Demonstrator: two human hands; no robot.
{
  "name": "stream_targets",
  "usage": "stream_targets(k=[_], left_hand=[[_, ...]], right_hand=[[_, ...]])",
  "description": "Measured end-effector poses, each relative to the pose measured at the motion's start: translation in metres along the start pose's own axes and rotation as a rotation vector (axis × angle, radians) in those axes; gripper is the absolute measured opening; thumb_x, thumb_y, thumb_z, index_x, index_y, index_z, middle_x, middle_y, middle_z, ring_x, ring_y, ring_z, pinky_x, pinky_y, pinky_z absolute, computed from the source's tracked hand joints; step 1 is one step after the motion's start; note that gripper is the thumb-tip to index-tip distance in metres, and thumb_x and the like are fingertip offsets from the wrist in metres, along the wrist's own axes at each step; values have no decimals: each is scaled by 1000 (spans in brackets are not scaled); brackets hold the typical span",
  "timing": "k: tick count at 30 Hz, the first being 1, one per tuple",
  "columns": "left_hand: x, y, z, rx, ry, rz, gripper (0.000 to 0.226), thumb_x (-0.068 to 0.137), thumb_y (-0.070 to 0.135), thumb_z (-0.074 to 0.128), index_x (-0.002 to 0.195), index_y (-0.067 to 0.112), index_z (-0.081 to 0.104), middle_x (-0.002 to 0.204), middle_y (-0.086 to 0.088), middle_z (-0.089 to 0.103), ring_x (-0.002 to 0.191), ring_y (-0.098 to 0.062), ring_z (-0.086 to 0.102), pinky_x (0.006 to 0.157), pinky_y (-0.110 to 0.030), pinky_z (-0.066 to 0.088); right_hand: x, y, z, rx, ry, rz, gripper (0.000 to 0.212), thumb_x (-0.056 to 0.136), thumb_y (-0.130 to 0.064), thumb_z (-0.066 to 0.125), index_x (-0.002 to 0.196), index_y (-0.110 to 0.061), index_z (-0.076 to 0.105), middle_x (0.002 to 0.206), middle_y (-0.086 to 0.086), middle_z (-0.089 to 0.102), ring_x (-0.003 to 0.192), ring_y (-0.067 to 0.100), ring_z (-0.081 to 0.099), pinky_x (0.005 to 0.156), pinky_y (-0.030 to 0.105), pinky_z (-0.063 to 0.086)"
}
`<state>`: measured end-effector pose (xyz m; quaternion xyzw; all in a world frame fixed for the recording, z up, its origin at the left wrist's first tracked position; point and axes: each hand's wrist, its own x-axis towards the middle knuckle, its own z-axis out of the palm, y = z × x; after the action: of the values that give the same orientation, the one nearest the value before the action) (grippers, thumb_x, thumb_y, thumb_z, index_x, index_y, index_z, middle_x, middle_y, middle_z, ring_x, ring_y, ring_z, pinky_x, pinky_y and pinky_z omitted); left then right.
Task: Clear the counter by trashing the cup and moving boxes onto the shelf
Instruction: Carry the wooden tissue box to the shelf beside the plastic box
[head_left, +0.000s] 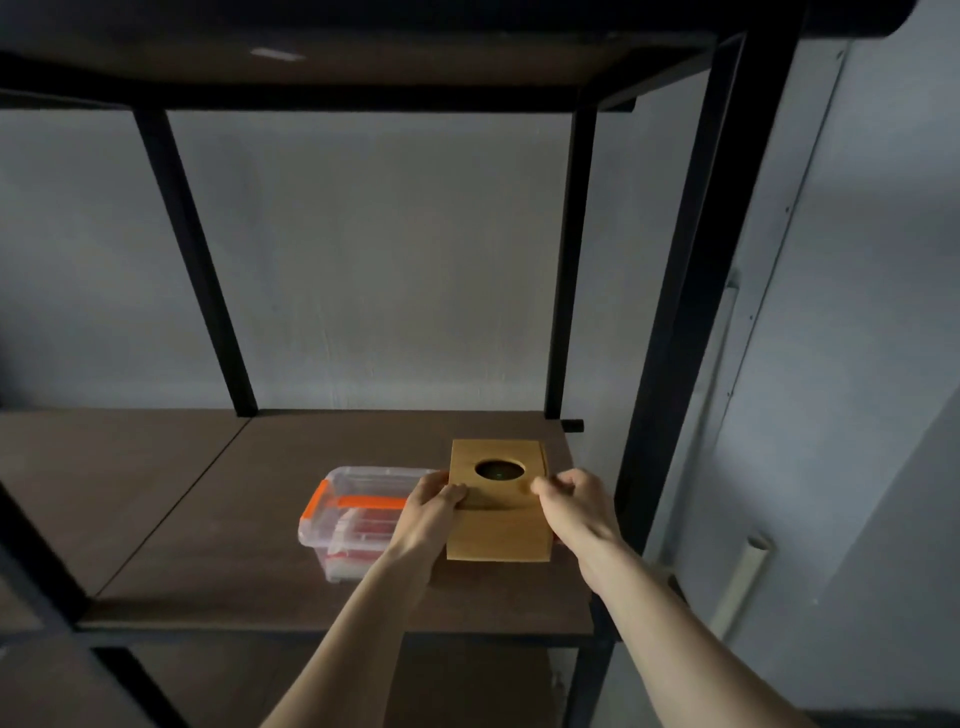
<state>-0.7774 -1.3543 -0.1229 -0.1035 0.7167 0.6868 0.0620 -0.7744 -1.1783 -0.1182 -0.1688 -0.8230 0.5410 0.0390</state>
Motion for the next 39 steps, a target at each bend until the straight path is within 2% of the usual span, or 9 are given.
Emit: stream_targets(k=[3, 6, 13, 17, 25, 27, 31, 35, 39], left_hand=[[42, -4, 10, 13, -7, -24, 25, 97, 26, 53, 122, 28, 58, 113, -5, 66, 104, -24, 62, 88, -39, 52], [77, -15, 17, 20, -4, -58, 25, 96, 21, 54, 120, 25, 59, 115, -8, 67, 109, -27, 62, 103, -49, 48], [131, -63, 27, 46, -69, -137, 27, 98, 20, 47, 123, 29, 50, 112, 1, 62, 104, -18, 59, 85, -35, 48], [143, -94, 30, 169, -92, -162, 37, 100, 21, 44, 137, 24, 43, 118, -1, 62, 109, -22, 59, 97, -41, 49], [164, -126, 37, 456, -74, -174, 35, 100, 25, 39, 134, 21, 45, 102, -4, 64, 86, -19, 62, 64, -30, 47], [165, -131, 40, 456, -83, -155, 32, 100, 26, 40, 131, 24, 47, 108, -2, 66, 92, -19, 63, 68, -30, 48], [167, -139, 42, 487, -82, -142, 20, 101, 24, 44, 119, 32, 42, 109, 5, 61, 101, -17, 62, 92, -38, 53], [169, -146, 42, 522, -80, -122, 22, 100, 23, 46, 116, 36, 38, 106, 9, 59, 96, -13, 61, 87, -36, 55], [169, -144, 43, 542, -99, -120, 40, 103, 34, 38, 142, 22, 38, 119, 2, 61, 106, -16, 61, 93, -36, 52]], right_hand=[[39, 6, 8, -22, -20, 26, 26, 94, -43, 61, 107, -21, 57, 93, -3, 60, 86, 17, 61, 77, 39, 58], [67, 13, 17, -46, -61, 72, 27, 95, -43, 59, 111, -23, 54, 92, -6, 56, 81, 12, 57, 59, 28, 42], [108, 49, 45, -104, -117, 162, 15, 98, -34, 58, 108, -26, 50, 107, 1, 58, 90, 16, 59, 73, 33, 50], [115, 77, 64, -163, -131, 201, 11, 98, -29, 57, 107, -26, 51, 103, -4, 54, 85, 9, 54, 70, 29, 46], [128, 108, 87, -205, -160, 275, 11, 97, -27, 57, 105, -28, 50, 97, -11, 53, 81, 7, 55, 63, 26, 45], [130, 113, 88, -201, -170, 282, 10, 97, -25, 57, 105, -27, 52, 97, -10, 56, 81, 7, 57, 58, 23, 43], [133, 121, 91, -189, -219, 278, 15, 98, -21, 58, 110, -28, 51, 97, -13, 57, 81, 2, 57, 57, 17, 40], [135, 127, 92, -182, -259, 267, 19, 98, -21, 58, 112, -30, 50, 96, -16, 57, 81, -1, 56, 58, 14, 40], [135, 128, 91, -217, -257, 241, 20, 98, -29, 60, 116, -29, 52, 92, -20, 54, 77, -3, 54, 61, 15, 42]])
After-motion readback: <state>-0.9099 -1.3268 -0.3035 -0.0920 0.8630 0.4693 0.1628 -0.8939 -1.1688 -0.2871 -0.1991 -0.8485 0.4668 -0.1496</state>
